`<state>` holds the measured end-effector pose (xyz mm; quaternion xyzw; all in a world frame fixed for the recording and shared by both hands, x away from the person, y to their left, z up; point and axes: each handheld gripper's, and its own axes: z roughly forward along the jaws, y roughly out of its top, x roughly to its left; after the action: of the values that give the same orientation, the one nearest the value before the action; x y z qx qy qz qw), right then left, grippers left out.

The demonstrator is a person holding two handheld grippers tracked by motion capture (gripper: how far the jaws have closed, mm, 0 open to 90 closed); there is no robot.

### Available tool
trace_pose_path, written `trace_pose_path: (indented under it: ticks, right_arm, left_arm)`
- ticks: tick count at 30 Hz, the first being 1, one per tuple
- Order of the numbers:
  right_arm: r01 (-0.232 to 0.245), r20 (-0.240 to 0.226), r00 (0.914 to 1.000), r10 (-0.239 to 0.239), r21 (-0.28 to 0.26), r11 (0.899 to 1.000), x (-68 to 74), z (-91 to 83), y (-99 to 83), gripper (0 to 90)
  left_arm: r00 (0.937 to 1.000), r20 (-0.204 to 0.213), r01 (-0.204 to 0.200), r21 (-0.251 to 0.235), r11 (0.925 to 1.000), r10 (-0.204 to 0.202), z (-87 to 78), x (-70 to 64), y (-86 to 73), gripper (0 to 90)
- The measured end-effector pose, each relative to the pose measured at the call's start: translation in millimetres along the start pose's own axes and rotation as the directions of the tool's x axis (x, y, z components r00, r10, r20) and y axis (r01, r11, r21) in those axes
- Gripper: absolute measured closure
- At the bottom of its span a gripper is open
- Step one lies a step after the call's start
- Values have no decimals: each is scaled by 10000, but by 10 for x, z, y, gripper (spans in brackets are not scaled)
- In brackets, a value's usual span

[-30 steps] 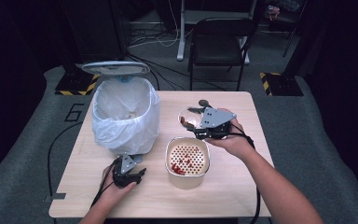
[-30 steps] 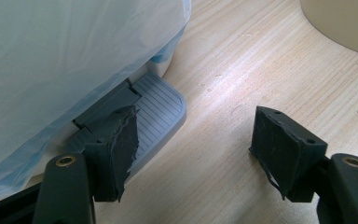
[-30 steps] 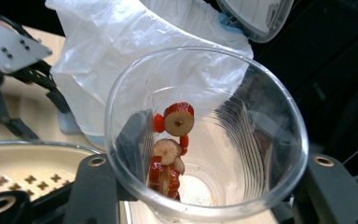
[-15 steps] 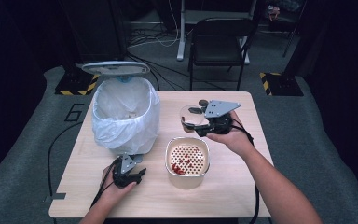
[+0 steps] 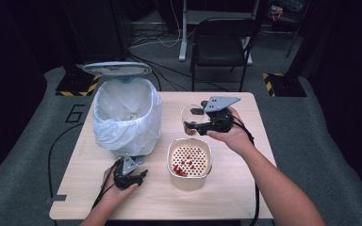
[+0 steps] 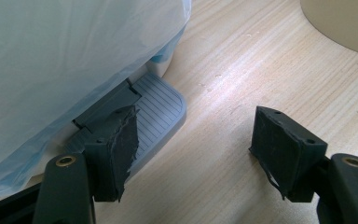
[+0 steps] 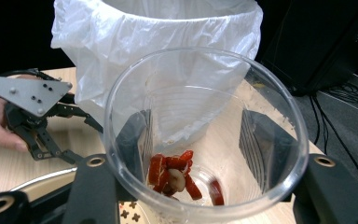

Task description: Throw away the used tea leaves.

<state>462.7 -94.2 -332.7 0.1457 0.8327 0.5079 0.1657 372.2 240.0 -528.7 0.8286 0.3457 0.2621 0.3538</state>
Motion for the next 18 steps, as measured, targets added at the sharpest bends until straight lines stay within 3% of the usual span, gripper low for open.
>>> trace_pose_path:
  ticks: [18]
  right_arm:
    - [-577,51,9983,577,-10,9983,43,25,331,443]
  left_arm:
    - [10000,-25,29,-8,10000,-29,0,-3,-1,314]
